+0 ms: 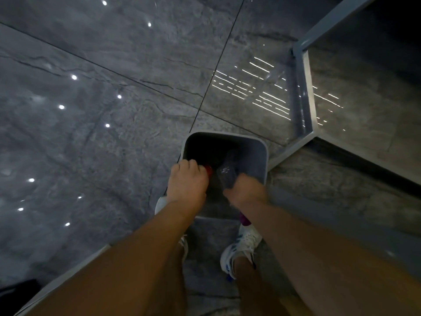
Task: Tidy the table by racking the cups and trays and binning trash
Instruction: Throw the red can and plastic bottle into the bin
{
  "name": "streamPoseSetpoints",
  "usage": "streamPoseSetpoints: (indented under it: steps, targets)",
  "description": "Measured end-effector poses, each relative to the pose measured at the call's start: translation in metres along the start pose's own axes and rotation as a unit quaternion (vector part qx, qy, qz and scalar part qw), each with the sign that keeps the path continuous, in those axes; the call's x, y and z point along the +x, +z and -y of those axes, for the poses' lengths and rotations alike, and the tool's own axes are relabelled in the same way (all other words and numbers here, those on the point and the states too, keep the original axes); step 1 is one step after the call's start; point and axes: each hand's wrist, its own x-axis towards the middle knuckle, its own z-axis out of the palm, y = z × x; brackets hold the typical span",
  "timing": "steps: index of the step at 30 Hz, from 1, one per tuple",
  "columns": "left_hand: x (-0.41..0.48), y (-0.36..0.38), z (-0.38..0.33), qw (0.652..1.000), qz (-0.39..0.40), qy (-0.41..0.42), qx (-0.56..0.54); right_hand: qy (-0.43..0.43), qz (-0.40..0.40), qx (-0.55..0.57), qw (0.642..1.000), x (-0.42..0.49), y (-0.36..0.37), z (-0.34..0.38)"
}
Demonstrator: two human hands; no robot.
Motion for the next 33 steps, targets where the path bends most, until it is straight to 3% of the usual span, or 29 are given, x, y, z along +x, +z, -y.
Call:
streamPoseSetpoints:
  steps: [11, 19, 33]
  targets:
    - [0.008, 0.02, -0.004, 0.998, 0.017, 0.024, 0.053, -0.012, -0.009, -0.004, 1.0, 0.015, 0.017, 0.003]
    - [0.004, 0.027, -0.002, 0.999, -0.002, 0.039, 0.033, -0.026, 0.003, -0.009, 1.0, 0.009, 0.018, -0.001]
    - [-0.036, -0.038, 0.01, 1.0, 0.005, 0.018, -0.012, -0.05, -0.044, 0.037, 0.997, -0.053, -0.021, 0.015]
